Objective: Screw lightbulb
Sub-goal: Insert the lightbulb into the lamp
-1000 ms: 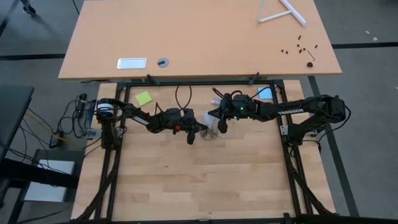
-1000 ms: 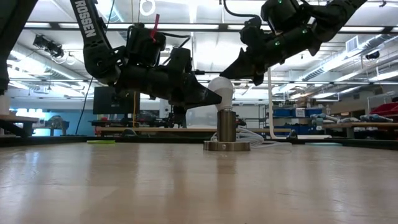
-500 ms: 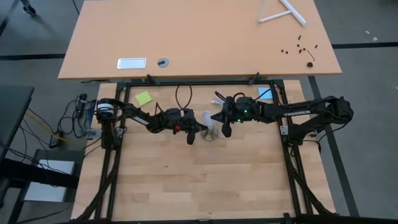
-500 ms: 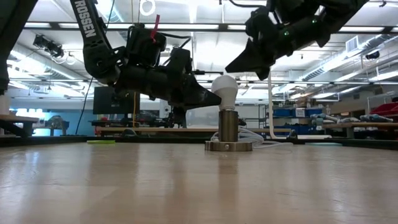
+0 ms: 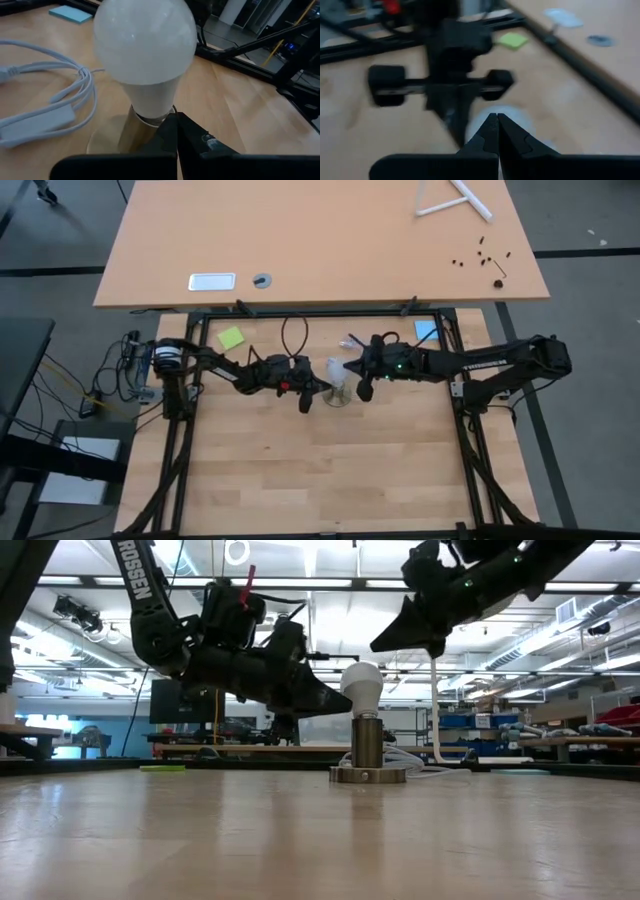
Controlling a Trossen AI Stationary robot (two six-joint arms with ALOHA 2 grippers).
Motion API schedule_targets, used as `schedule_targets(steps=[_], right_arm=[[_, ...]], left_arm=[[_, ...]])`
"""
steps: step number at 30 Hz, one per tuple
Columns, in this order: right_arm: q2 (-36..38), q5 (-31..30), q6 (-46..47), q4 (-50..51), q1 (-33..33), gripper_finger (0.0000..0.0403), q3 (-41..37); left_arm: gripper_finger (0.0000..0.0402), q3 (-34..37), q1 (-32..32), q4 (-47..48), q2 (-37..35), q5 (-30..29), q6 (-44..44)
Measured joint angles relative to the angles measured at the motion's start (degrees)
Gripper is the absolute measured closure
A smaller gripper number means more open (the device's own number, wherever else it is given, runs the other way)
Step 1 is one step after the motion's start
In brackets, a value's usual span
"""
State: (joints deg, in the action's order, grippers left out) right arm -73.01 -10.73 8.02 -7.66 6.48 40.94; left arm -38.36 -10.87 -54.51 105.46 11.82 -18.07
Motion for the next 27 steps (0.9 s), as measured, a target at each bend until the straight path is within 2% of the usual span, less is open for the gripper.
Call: schedule_targets(steps=[3,7,9,13,19,27], right_arm=[[1.6,-1.7,1.1,3.7,1.2,0.0384,0.0],[2.4,-3.5,5.7,8.9,3.5,0.0375,-0.1],[1.6,-3.9,7.9,7.5,4.0,0.0382,-1.1],[-1.2,-3.9,10.0,2.3,4.3,0.0397,-3.8],[-4.2,-2.3,10.0,-5.8,4.0,0.0389,-4.3],[-4.7,-0.1,8.9,-6.7,3.5,0.0396,-4.3]], left_arm=[[0.0401,2.0,0.0,-0.6,-2.0,-1.1,-0.9],[0.0401,5.3,-1.2,-1.5,-5.4,-8.1,-3.3],[0.0401,5.8,-2.1,-1.4,-5.8,-9.8,-4.6],[0.0401,4.8,-2.8,-1.5,-5.3,-9.7,-5.1],[0.0401,2.6,-2.9,-1.4,-5.3,-9.7,-3.4],[0.0401,2.0,-2.9,-1.4,-5.3,-9.4,-2.1]])
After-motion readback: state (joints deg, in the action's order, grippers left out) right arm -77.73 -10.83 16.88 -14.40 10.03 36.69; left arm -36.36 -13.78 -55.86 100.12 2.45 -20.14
